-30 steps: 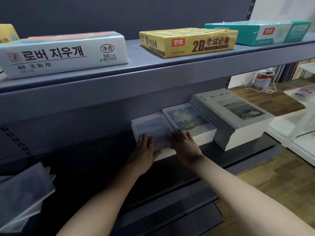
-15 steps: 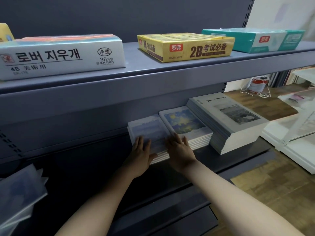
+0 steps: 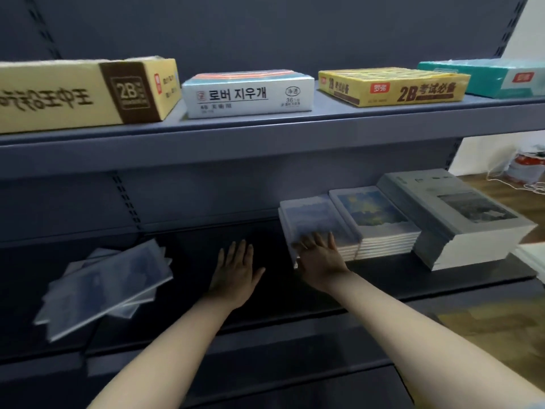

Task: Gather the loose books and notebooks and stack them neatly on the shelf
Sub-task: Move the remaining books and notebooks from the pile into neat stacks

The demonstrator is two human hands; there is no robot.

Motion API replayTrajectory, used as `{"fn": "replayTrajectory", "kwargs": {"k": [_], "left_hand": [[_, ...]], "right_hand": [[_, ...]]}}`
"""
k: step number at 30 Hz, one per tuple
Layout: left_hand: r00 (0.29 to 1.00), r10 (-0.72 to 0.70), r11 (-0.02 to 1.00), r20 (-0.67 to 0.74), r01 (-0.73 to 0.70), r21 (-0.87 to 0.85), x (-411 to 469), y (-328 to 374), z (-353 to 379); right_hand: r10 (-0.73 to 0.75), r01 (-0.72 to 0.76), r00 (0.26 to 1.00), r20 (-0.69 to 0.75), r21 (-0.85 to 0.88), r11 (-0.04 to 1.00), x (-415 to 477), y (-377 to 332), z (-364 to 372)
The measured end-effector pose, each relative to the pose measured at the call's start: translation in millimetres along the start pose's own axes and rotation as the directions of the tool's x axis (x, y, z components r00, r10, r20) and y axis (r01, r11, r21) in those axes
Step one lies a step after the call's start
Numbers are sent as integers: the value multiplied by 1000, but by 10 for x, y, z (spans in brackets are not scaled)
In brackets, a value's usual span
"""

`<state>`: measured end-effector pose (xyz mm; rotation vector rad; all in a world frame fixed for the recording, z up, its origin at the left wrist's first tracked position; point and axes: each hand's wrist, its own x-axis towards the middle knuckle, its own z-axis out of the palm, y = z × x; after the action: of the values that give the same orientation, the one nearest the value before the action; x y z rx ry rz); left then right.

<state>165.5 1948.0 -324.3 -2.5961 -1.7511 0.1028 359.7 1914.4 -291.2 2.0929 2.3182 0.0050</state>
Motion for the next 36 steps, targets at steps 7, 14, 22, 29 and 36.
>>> {"fn": "replayTrajectory", "kwargs": {"k": [7, 14, 22, 29, 36], "left_hand": [[974, -220, 975, 42, 221, -2, -554, -909, -8], [900, -427, 904, 85, 428, 2, -1209, -1727, 80], [866, -494, 869, 76, 492, 45, -1701, -2240, 188], [899, -379, 907, -217, 408, 104, -1748, -2324, 201], [891, -117, 945, -439, 235, 226, -1855, -2310, 137]], "right_hand": [[-273, 273, 962, 6, 26, 962, 215, -1070, -5], [-449, 448, 893, 16, 41, 893, 340, -2018, -7], [-588, 587, 809, -12, 73, 806, 395, -2807, 122], [-532, 531, 846, 35, 46, 846, 370, -3230, 88], [-517, 521, 853, 77, -38, 853, 487, -3308, 84]]}}
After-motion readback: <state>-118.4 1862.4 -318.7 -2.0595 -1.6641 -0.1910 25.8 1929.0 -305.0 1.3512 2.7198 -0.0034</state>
